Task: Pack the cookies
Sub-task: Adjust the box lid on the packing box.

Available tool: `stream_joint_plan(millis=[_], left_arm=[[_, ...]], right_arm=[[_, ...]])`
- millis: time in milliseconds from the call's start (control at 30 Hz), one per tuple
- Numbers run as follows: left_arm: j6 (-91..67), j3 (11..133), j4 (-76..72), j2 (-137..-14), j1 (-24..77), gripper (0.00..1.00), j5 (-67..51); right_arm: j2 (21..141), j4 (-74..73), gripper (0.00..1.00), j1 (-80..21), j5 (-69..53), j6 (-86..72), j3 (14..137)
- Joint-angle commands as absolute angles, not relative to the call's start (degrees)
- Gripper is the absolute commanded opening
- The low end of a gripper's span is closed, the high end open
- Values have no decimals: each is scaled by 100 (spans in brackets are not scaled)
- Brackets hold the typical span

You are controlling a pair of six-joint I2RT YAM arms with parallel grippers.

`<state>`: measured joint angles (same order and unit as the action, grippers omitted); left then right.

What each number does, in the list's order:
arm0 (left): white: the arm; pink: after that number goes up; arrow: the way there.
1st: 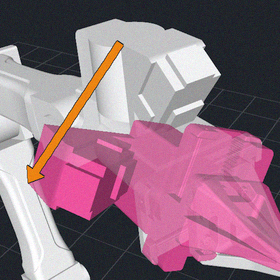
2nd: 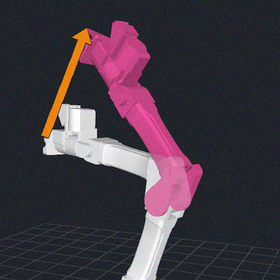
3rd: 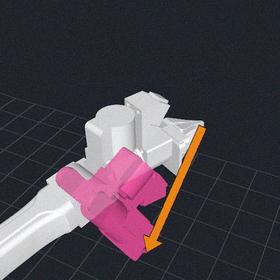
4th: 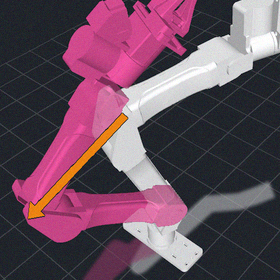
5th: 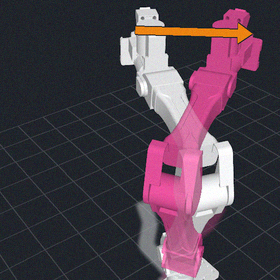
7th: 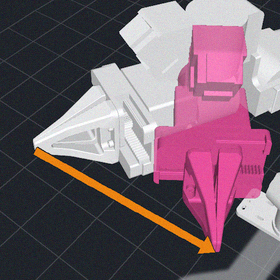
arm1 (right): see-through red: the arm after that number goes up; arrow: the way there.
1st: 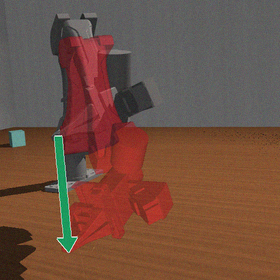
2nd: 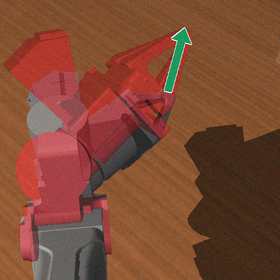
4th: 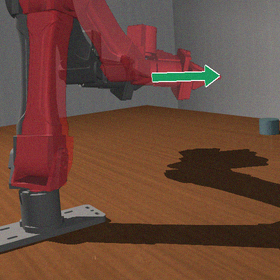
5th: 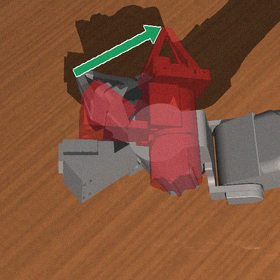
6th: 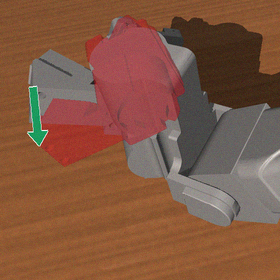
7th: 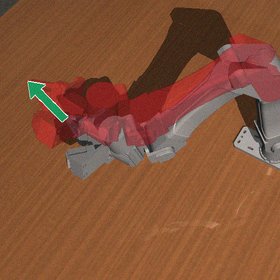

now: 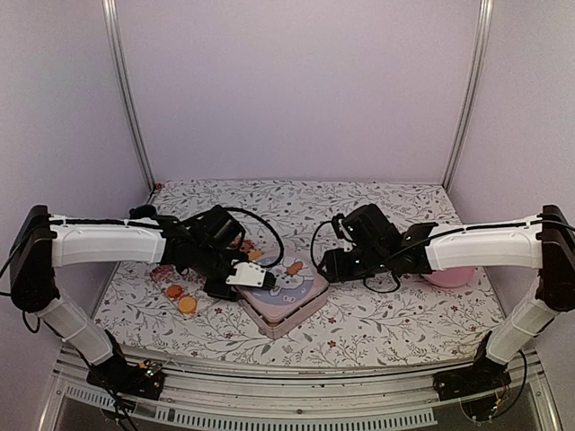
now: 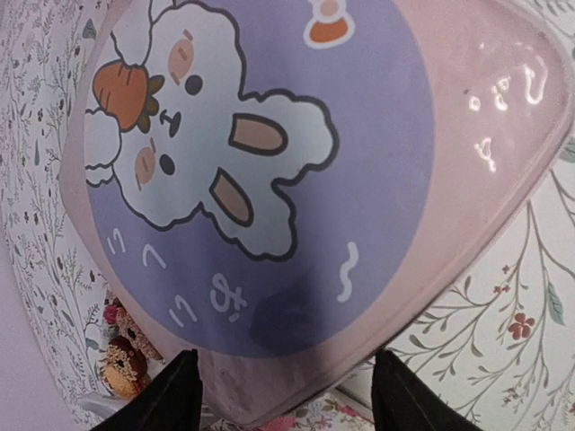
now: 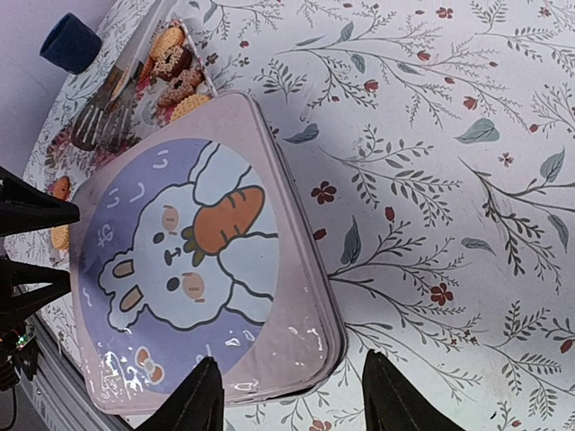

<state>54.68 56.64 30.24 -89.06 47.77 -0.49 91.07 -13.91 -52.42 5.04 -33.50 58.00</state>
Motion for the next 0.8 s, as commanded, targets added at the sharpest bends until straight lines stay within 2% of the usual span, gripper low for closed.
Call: stream_joint_plan(millis=[0, 133, 433, 633, 767], left_arm=[[5226, 5996, 3288, -8771, 4817, 67, -183], [5209, 5743, 3274, -8771, 4802, 72, -150], [5312, 5464, 3224, -8529, 4717, 69, -172], [5210, 5237, 2540, -8392, 4781, 69, 305], [5193, 5174, 2349, -8372, 4800, 74, 611]], right_arm=[[8855, -1243, 55, -5213, 475, -3234, 5974], [8890, -1239, 55, -5250, 341, -3143, 6185], [9905, -1485, 56, -5363, 511, -2876, 6854], [10802, -1686, 57, -5297, 543, -2428, 7564], [10917, -1735, 56, -5370, 545, -2371, 7601]])
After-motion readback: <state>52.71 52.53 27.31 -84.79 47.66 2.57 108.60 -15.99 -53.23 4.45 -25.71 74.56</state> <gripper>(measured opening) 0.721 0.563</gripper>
